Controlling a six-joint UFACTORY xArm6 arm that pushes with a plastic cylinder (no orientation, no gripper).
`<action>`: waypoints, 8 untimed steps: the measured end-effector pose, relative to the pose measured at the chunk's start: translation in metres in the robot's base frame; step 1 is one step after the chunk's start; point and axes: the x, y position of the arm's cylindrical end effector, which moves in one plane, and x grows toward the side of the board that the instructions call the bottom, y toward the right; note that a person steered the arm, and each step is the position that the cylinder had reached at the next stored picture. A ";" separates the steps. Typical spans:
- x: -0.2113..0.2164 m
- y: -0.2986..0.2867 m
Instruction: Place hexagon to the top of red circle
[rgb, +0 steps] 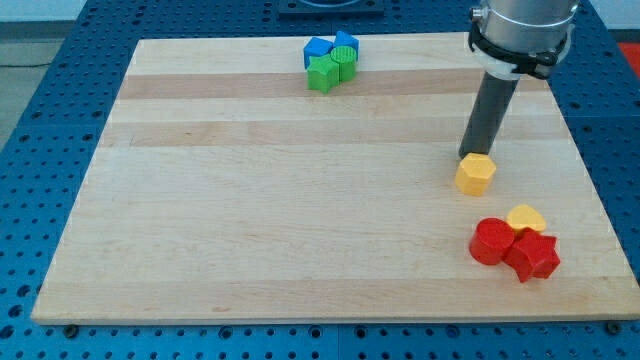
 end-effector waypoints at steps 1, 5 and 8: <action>0.018 0.000; 0.033 -0.037; 0.068 -0.032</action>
